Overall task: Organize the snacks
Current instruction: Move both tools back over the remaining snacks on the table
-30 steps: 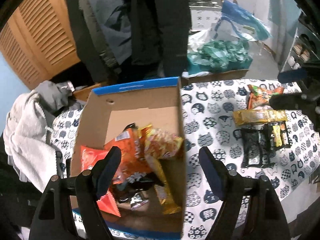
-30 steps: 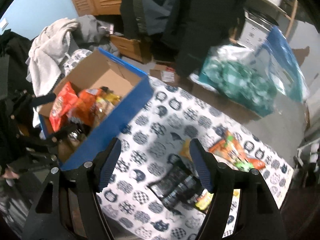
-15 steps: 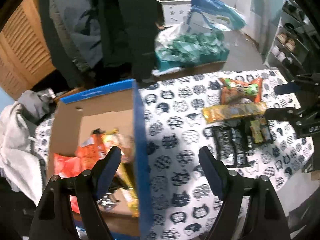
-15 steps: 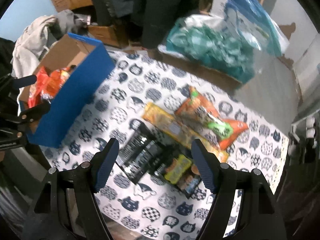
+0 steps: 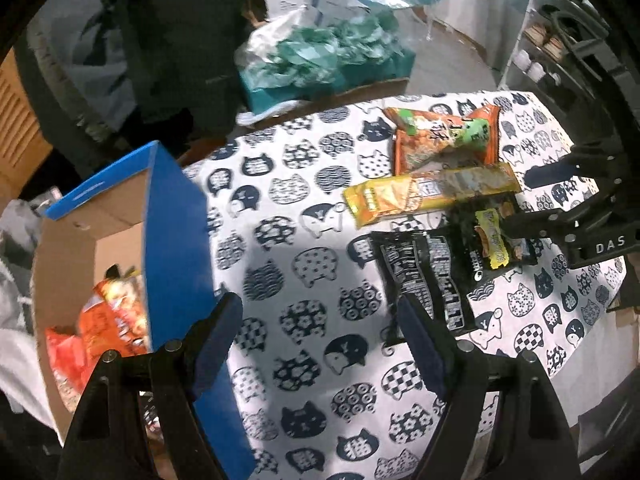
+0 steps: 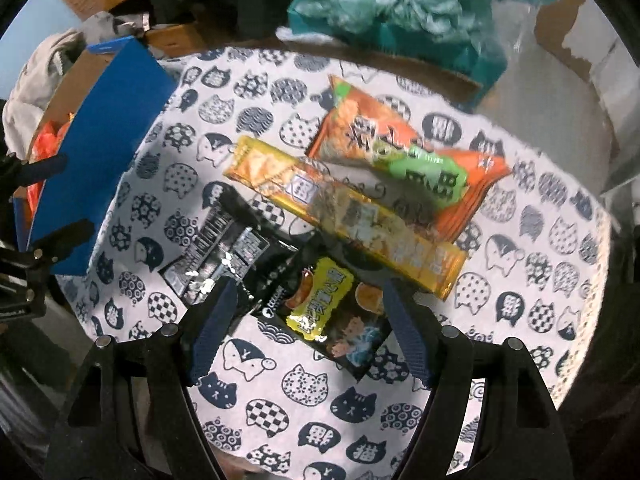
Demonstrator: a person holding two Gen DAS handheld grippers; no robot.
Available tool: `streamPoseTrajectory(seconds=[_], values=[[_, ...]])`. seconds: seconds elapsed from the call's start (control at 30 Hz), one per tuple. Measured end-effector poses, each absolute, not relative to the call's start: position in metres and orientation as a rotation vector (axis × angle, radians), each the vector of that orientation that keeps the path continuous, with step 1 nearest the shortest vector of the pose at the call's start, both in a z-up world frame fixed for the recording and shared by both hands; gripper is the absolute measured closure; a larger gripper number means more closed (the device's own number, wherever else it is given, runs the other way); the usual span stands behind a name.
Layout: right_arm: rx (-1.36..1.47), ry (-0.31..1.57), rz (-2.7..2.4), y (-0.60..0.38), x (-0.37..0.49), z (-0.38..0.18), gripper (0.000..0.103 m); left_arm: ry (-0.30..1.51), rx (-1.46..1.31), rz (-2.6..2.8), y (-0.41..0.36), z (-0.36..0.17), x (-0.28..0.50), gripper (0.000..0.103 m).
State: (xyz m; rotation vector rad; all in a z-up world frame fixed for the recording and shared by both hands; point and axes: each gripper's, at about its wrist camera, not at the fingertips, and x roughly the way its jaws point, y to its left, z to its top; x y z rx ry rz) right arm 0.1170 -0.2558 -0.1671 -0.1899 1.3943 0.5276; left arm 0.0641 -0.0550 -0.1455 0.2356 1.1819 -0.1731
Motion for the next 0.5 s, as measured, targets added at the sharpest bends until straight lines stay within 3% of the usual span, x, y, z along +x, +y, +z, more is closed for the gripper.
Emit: streamPoseTrajectory(seconds=[0.5], values=[[-0.18,1.436,0.59,-0.251,0.133,-0.203,0.027,1.264,0.219,-0.209,-0.067,-0.185,0.09,0.022]])
